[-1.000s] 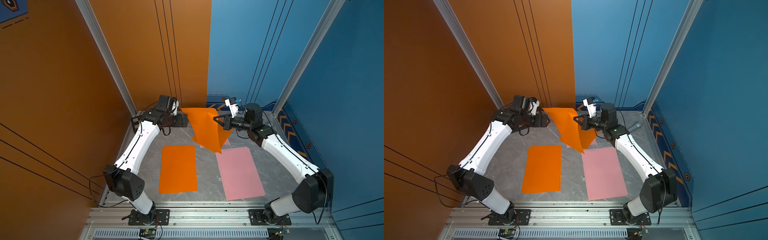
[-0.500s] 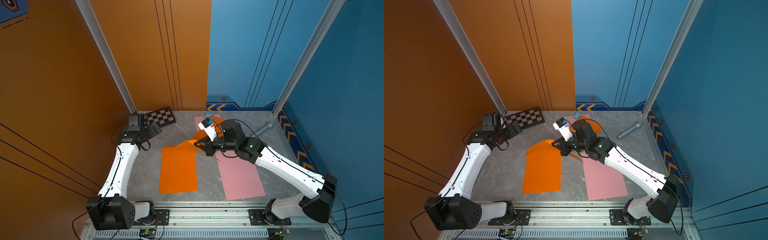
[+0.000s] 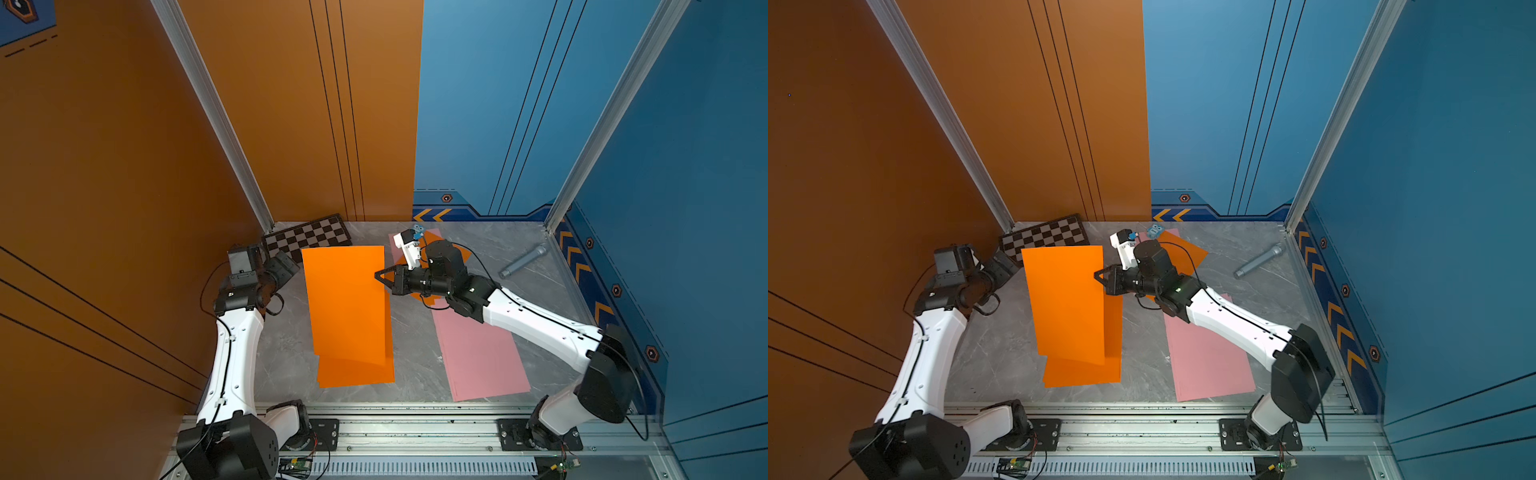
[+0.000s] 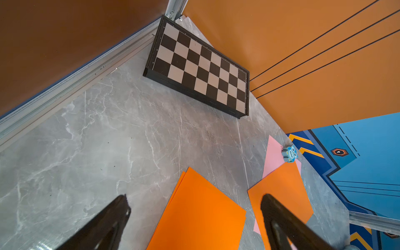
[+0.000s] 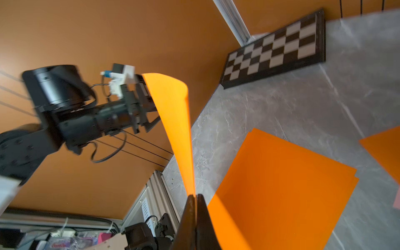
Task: Sort the scattered colored papers by color
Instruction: Place the colored paper.
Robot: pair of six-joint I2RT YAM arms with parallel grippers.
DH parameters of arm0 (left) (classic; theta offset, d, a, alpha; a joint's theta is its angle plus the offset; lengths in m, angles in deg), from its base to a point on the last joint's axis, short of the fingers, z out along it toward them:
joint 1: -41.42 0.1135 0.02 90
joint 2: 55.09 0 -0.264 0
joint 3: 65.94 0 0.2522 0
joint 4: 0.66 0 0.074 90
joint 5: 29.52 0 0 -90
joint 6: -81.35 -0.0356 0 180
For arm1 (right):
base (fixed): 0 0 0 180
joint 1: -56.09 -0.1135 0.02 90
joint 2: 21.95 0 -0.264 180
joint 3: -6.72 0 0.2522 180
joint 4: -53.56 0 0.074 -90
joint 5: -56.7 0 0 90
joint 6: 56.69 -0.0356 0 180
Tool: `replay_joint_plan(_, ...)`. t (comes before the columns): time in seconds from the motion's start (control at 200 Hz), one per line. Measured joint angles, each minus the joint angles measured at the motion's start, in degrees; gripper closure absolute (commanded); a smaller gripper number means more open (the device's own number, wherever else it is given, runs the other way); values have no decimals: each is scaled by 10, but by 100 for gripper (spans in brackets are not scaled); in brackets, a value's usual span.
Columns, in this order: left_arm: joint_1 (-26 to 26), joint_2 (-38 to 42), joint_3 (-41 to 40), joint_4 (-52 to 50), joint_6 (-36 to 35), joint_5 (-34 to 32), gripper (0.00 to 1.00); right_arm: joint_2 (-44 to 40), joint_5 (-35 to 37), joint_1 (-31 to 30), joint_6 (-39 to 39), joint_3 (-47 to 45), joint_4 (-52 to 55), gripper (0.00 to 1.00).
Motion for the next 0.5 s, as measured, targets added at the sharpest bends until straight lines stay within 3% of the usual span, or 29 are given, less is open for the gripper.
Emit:
replay_joint_plan(0.23, 18, 0, -14, 5, 2, 26, 2, 187, -54, 28, -75, -7, -47, 100)
replay_joint_plan(0.375, 21, 0, -20, 8, 2, 44, 2, 263, -103, 36, -62, 51, -17, 100)
replay_joint_plan(0.5, 21, 0, -20, 10, 2, 57, 2, 281, -122, 41, -25, 103, 34, 100)
